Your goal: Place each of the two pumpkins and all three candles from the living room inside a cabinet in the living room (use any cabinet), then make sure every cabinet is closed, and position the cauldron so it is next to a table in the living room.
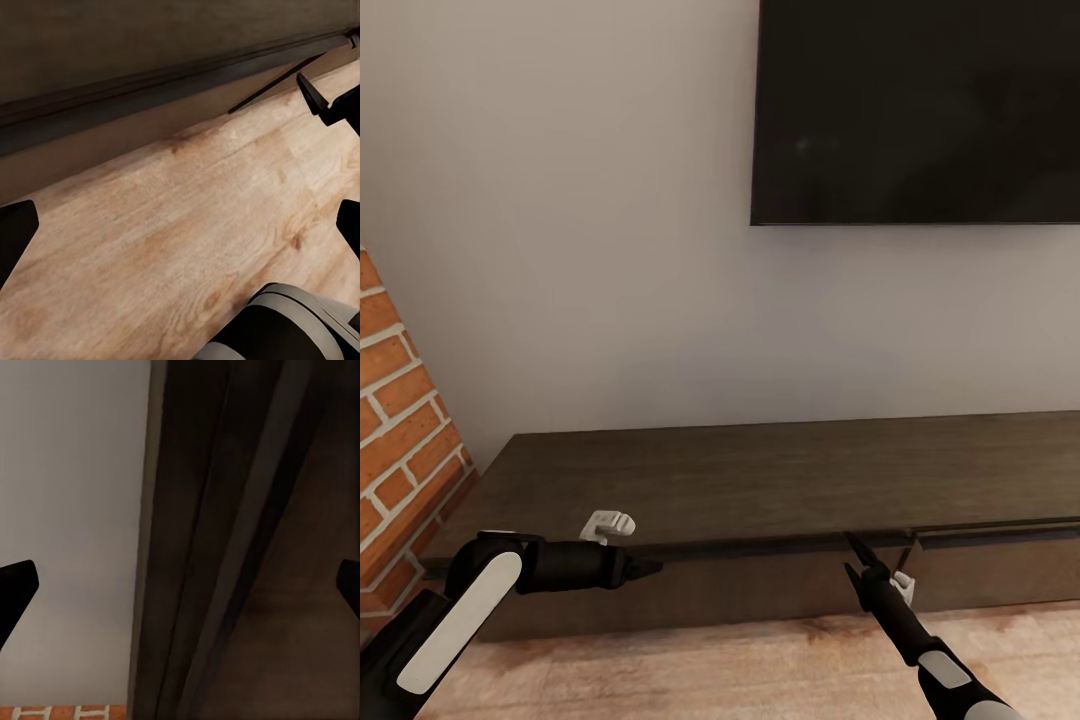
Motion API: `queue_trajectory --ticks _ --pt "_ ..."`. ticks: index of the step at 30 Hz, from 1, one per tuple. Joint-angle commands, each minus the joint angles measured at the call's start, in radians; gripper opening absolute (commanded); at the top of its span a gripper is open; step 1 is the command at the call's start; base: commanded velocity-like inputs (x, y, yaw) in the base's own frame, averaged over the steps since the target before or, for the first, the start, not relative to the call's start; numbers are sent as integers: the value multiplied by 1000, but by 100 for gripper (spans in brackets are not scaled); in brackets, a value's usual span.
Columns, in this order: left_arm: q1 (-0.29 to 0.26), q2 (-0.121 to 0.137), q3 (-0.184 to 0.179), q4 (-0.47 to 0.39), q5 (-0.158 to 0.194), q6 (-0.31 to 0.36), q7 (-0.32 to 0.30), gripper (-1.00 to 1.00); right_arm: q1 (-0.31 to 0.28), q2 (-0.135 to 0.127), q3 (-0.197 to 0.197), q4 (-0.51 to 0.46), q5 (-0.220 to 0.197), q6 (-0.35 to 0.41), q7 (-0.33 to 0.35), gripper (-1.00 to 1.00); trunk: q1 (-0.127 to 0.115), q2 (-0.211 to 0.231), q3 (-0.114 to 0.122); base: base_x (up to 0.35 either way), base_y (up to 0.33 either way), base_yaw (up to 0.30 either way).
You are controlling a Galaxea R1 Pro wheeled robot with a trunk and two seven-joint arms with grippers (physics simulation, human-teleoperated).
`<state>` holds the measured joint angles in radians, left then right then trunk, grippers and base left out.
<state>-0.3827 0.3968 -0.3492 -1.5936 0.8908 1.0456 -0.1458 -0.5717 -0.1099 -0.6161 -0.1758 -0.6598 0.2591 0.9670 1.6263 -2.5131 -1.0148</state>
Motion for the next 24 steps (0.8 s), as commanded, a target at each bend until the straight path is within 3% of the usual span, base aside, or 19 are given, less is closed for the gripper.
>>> queue_trajectory --ticks 1,24 --pt "-1 1 -1 0 -10 2 -10 100 0 0 1 1 -9 9 2 100 0 0 -1 0 0 0" --pt "-1 1 -1 0 -10 2 -10 100 0 1 1 2 -9 9 1 100 0 0 -1 20 0 0"
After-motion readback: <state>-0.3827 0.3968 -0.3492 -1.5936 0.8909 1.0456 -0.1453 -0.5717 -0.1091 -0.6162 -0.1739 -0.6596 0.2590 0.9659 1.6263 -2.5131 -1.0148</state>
